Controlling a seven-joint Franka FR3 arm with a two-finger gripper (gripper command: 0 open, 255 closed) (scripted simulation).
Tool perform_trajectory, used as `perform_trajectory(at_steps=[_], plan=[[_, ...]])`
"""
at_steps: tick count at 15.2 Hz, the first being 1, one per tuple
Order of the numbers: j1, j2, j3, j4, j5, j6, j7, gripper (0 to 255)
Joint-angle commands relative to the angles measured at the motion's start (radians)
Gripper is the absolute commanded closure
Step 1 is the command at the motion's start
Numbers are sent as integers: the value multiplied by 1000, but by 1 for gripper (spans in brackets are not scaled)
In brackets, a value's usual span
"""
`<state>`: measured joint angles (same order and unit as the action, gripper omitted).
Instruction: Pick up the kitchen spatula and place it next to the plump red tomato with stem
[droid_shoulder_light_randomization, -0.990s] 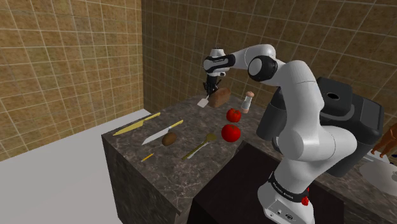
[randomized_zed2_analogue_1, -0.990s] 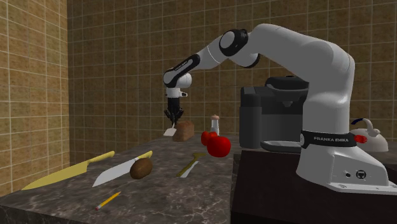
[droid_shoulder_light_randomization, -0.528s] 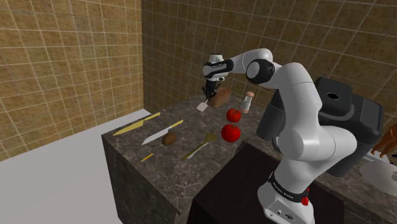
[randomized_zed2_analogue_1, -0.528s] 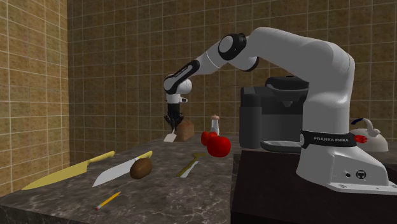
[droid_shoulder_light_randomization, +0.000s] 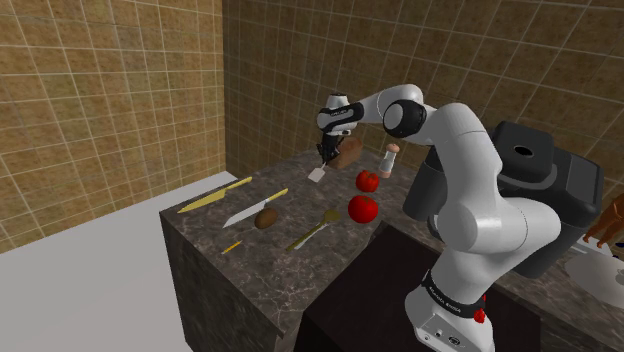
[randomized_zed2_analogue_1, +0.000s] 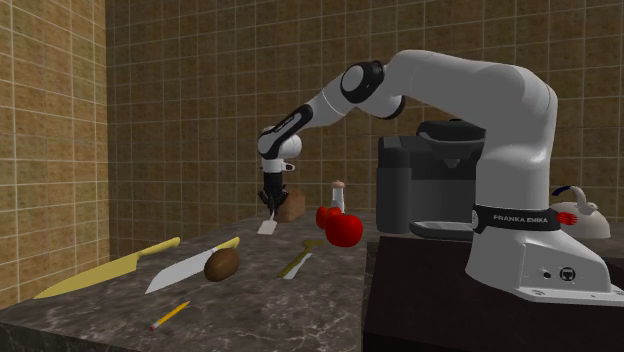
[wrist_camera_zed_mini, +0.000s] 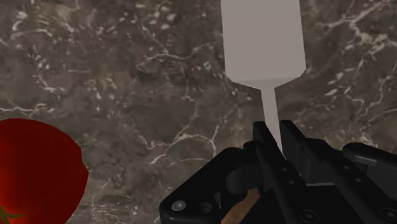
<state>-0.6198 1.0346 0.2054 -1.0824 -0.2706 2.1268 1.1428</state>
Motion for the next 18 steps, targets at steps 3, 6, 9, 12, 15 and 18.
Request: perform_trajectory(at_steps=[3,6,9,12,15,18], plan=[[4,39,-4,8,-4,25,3,255],[7,69,-8,22,-7,42,4,255],[9,93,-10,35,-9,53,5,255],[9,93,-10,35,-9,53,5,255],[9,93,-10,36,-9,53,5,255],[2,72,-10,-8,-11,74,9,0]])
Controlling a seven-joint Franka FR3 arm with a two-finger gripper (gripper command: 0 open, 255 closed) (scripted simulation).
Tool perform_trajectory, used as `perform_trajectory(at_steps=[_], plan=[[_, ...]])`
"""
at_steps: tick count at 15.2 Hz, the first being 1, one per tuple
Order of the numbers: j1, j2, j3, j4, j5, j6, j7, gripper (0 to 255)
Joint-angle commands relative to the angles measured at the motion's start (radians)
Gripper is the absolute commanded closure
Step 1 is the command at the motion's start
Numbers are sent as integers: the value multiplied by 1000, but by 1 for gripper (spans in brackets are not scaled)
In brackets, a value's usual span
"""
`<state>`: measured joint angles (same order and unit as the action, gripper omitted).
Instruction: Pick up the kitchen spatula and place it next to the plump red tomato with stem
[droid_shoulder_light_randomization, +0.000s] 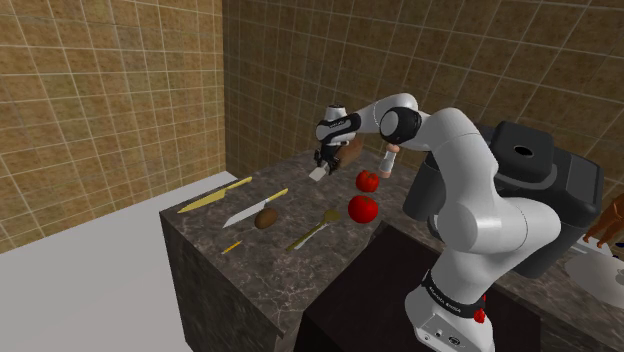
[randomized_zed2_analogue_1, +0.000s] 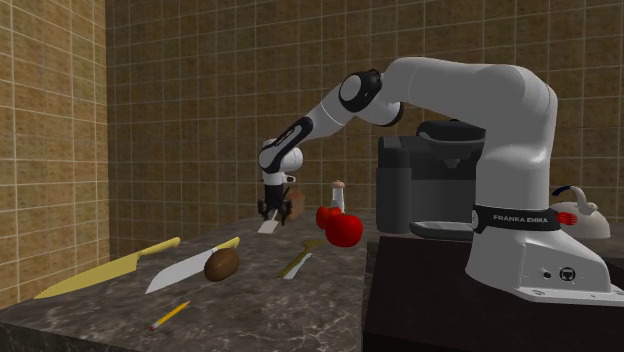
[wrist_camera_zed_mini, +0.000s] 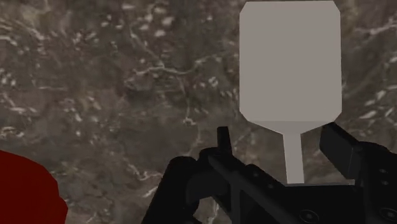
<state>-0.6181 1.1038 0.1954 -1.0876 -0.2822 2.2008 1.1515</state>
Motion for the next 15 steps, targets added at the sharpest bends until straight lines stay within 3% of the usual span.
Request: perform_trajectory(at_steps=[1,4,8,15], plan=[[-2,-5,0,-16,0,6,1,0],[7,24,0,41,2,-21,-3,0],[0,-77,12,-12,10,-70,-2,0],[0,-77,12,-12,10,-70,-2,0]])
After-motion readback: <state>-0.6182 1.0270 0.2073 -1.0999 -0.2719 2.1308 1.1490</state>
